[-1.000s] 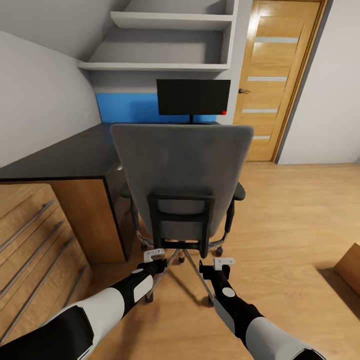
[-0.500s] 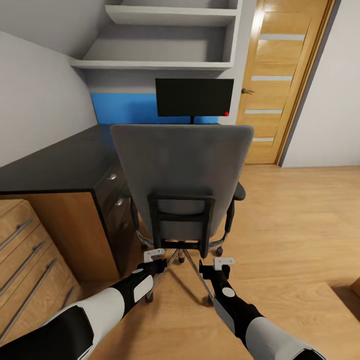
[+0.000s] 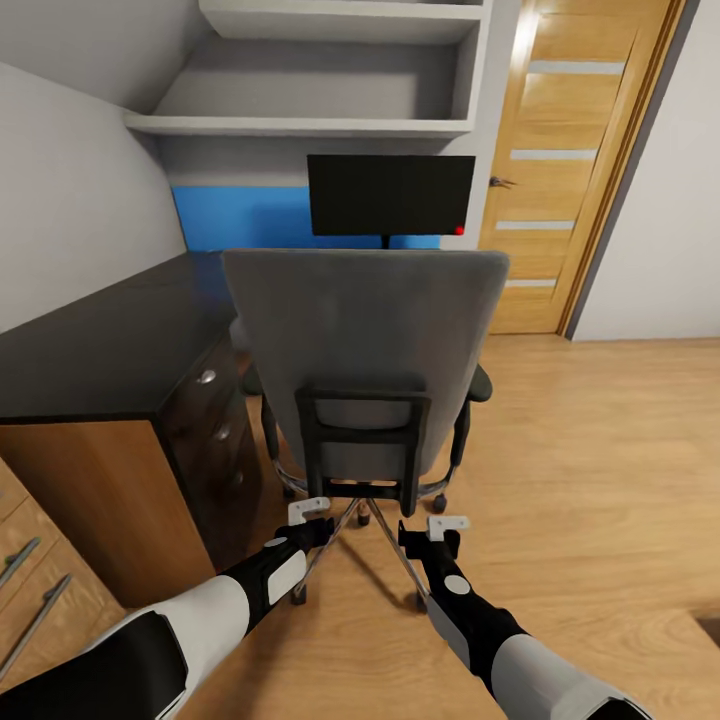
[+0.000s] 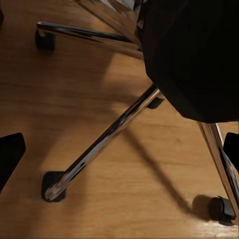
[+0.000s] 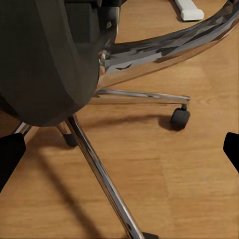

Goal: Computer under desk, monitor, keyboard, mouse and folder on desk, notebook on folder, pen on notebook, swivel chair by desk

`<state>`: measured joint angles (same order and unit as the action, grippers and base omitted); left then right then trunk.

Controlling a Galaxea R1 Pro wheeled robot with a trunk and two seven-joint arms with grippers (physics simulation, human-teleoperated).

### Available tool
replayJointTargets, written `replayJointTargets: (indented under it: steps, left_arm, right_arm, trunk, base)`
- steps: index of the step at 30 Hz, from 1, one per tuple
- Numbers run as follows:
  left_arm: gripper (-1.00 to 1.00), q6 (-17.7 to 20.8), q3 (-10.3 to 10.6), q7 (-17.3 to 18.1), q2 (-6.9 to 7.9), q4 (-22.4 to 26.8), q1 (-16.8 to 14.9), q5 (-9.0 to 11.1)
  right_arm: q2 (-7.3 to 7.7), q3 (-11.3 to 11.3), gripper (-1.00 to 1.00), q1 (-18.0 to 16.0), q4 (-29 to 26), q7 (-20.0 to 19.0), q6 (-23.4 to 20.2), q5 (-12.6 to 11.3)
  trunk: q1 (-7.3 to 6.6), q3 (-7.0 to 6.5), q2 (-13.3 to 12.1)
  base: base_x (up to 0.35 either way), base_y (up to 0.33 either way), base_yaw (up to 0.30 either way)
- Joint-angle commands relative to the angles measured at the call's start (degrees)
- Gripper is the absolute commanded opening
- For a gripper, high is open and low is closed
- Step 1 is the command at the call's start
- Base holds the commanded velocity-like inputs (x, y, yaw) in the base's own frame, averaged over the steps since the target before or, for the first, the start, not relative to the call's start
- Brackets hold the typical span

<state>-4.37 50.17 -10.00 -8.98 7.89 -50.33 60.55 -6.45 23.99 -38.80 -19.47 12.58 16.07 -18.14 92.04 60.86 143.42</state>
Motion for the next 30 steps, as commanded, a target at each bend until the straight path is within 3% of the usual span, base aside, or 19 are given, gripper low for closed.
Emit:
replayJointTargets:
  steps: [1,30]
  left_arm:
    - [1.00,-0.2,0.2,-0.3,0.01,0.0,0.0,0.4]
    - [1.00,-0.2,0.2,-0.4,0.01,0.0,0.0,0.4]
  right_arm:
    - [0.03,0.2,1.00,-0.1,0.0,0.4,0.3,-0.3]
    - [0.03,0.2,1.00,-0.1,0.0,0.6,0.3,-0.3]
  trunk:
    - [0.02,0.04,0.0]
    - [0.02,0.04,0.0]
  base:
    - [0.320,0.000,0.000]
    - [0.316,0.000,0.000]
